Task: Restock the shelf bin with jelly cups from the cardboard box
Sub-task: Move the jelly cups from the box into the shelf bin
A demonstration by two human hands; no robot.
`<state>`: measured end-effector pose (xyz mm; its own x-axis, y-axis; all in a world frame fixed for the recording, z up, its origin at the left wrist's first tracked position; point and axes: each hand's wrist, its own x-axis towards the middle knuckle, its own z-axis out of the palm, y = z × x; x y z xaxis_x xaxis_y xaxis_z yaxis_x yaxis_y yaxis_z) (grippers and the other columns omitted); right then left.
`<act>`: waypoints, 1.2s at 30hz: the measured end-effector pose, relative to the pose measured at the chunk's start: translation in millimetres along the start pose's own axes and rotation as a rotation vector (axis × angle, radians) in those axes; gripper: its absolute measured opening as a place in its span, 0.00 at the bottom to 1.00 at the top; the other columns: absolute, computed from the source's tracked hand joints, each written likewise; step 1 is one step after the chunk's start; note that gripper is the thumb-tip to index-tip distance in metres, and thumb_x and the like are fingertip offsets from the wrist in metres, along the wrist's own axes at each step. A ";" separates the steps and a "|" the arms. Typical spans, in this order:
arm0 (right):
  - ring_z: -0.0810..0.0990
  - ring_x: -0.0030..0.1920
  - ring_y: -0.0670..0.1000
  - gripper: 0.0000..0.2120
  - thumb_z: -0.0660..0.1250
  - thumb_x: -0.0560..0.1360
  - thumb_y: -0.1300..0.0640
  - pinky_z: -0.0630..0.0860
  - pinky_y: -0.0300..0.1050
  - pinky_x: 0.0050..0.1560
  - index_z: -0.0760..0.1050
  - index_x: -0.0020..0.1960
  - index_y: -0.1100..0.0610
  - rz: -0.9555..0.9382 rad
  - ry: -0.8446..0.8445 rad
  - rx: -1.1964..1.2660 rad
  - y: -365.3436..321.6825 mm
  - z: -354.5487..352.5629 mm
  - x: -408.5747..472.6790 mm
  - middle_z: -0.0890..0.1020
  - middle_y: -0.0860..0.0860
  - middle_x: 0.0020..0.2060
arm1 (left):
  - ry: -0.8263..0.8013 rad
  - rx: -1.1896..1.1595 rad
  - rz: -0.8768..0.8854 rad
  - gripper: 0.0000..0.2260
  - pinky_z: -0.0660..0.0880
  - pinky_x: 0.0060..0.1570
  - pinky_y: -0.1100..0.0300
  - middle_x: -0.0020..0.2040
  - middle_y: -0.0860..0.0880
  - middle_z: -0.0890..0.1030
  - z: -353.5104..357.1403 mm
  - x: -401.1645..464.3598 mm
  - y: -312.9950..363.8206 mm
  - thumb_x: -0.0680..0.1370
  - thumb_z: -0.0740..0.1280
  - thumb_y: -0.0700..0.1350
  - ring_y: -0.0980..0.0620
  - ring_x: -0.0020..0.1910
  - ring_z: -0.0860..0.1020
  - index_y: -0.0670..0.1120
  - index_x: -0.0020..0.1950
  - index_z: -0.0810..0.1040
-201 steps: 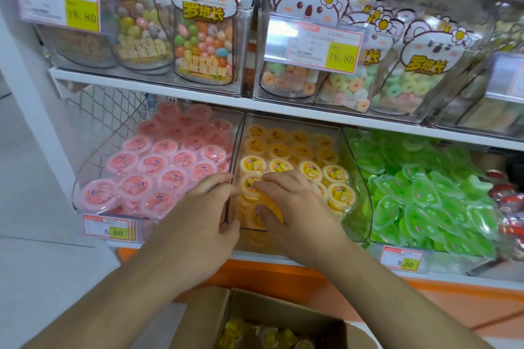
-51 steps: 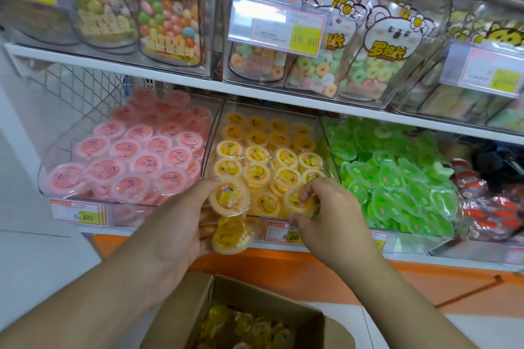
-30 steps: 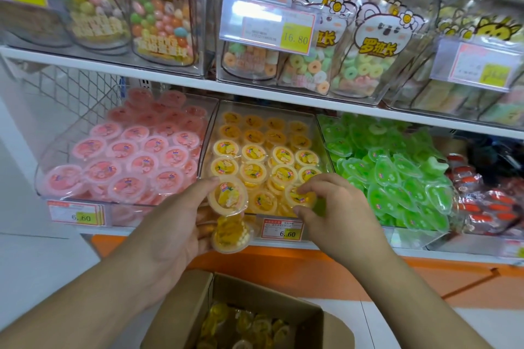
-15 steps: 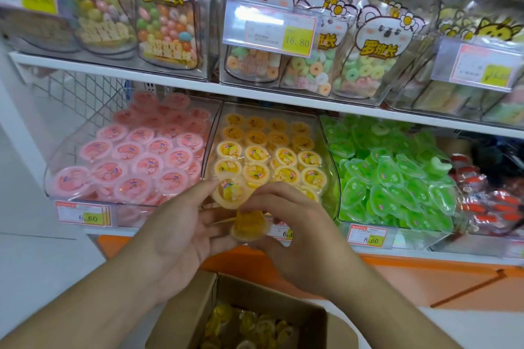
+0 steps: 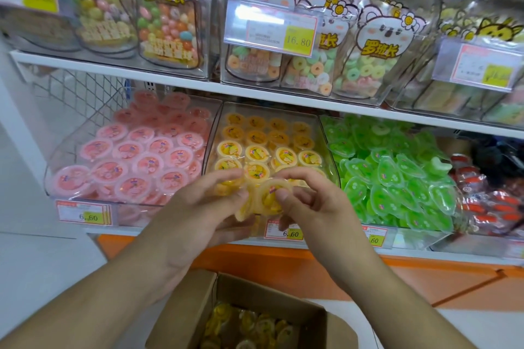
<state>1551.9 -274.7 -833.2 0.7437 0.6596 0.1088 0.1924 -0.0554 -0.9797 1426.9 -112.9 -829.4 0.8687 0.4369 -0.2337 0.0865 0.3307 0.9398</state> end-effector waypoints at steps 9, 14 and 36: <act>0.85 0.42 0.51 0.25 0.82 0.69 0.63 0.85 0.51 0.43 0.79 0.61 0.46 -0.012 -0.054 -0.280 2.7 4.4 -2.6 0.81 0.53 0.54 | 0.003 0.120 0.021 0.11 0.84 0.52 0.49 0.54 0.42 0.86 2.8 3.4 -7.3 0.76 0.75 0.45 0.43 0.49 0.87 0.52 0.59 0.86; 0.84 0.42 0.51 0.29 0.82 0.70 0.60 0.83 0.51 0.43 0.75 0.64 0.43 -0.156 -0.012 -0.351 1.9 0.7 -2.5 0.82 0.42 0.49 | 0.002 0.126 0.030 0.12 0.84 0.53 0.48 0.57 0.44 0.85 0.8 4.1 -8.4 0.75 0.76 0.46 0.43 0.51 0.87 0.55 0.58 0.87; 0.75 0.57 0.55 0.23 0.71 0.72 0.37 0.71 0.54 0.53 0.80 0.62 0.48 -0.356 0.150 -1.150 45.5 2.1 20.6 0.82 0.46 0.54 | -0.012 0.312 0.125 0.10 0.85 0.44 0.54 0.57 0.47 0.83 -9.4 -1.2 -5.2 0.78 0.74 0.48 0.53 0.50 0.87 0.59 0.58 0.86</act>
<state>1574.6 -262.0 -876.0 0.5858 0.6843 0.4343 0.8005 -0.5724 -0.1778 1420.8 -107.3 -836.3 0.8874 0.4473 -0.1110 0.1227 0.0029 0.9924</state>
